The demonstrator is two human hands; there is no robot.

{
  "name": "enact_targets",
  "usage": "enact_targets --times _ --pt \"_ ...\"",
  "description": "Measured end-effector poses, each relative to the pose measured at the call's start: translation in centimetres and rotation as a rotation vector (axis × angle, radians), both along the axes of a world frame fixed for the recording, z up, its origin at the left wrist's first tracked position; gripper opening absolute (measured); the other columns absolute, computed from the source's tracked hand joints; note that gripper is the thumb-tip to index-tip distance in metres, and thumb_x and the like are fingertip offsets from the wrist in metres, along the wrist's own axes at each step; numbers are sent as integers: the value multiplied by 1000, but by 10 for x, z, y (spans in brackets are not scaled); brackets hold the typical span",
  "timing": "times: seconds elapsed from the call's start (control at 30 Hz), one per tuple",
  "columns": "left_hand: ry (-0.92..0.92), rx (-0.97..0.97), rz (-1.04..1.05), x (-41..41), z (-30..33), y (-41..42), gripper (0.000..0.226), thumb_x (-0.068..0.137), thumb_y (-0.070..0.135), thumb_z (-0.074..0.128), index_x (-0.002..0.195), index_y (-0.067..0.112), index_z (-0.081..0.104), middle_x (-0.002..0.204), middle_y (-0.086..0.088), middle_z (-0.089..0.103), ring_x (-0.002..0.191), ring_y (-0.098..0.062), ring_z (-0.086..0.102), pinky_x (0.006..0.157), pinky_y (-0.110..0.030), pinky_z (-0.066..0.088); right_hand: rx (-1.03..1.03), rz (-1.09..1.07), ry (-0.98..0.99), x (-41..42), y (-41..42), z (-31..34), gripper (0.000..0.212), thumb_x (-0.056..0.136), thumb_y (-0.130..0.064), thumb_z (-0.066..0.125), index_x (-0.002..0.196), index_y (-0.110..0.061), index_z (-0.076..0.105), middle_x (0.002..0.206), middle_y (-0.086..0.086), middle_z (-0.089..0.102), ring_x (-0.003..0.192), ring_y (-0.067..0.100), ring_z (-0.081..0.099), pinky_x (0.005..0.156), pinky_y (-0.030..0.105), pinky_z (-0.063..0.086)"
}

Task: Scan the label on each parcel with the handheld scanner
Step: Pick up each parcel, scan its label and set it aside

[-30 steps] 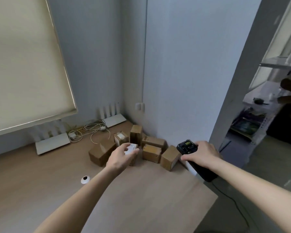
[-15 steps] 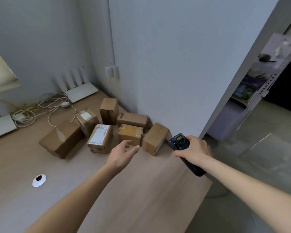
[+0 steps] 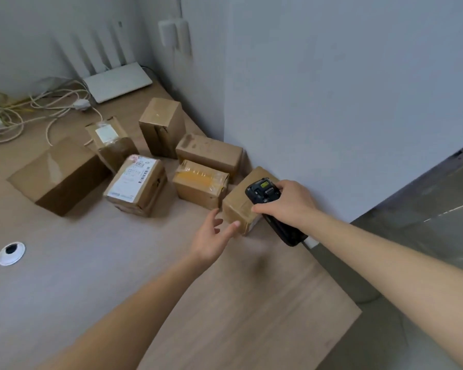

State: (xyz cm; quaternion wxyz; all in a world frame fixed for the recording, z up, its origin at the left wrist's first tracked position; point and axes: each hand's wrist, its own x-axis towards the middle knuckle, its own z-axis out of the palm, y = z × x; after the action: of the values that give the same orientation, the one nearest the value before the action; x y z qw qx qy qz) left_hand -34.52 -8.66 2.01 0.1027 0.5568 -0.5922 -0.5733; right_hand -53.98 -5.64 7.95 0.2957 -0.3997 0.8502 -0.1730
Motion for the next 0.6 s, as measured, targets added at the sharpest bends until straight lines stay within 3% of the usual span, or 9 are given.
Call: enact_targets --times 0.1,0.23,0.33,0.5,0.6 --pt "83 52 38 -4 -15 0 71 95 54 58 155 24 32 151 -3 48 119 -12 49 92 -27 39 -9 29 -64 -10 -11 -14 52 56 -54 93 97 -38 66 99 -6 73 88 14 68 62 24 49" --pt "143 66 49 -5 -23 -1 65 99 49 54 155 26 34 151 5 47 117 -4 46 94 -22 36 -30 67 -59 -15 -14 -23 54 52 -56 93 95 -38 65 97 -9 72 89 14 68 69 29 55" --pt "147 74 86 2 -22 -4 67 99 50 53 158 30 28 151 5 48 109 0 50 90 -17 37 -30 62 -110 -18 -7 -23 56 53 -57 92 95 -38 59 94 -17 67 88 7 65 64 26 50" --pt "163 124 187 21 -20 -8 62 99 46 56 155 29 36 150 2 49 123 -11 48 102 -32 40 -21 45 -240 -15 9 -27 76 52 -59 93 117 -36 61 102 -18 66 95 7 66 77 29 53" --pt "180 155 232 29 -17 -5 60 99 42 57 153 25 36 144 -3 54 124 -21 54 99 -35 46 -75 17 -318 -5 15 -28 87 43 -62 91 120 -34 60 106 -17 67 99 6 66 80 27 51"
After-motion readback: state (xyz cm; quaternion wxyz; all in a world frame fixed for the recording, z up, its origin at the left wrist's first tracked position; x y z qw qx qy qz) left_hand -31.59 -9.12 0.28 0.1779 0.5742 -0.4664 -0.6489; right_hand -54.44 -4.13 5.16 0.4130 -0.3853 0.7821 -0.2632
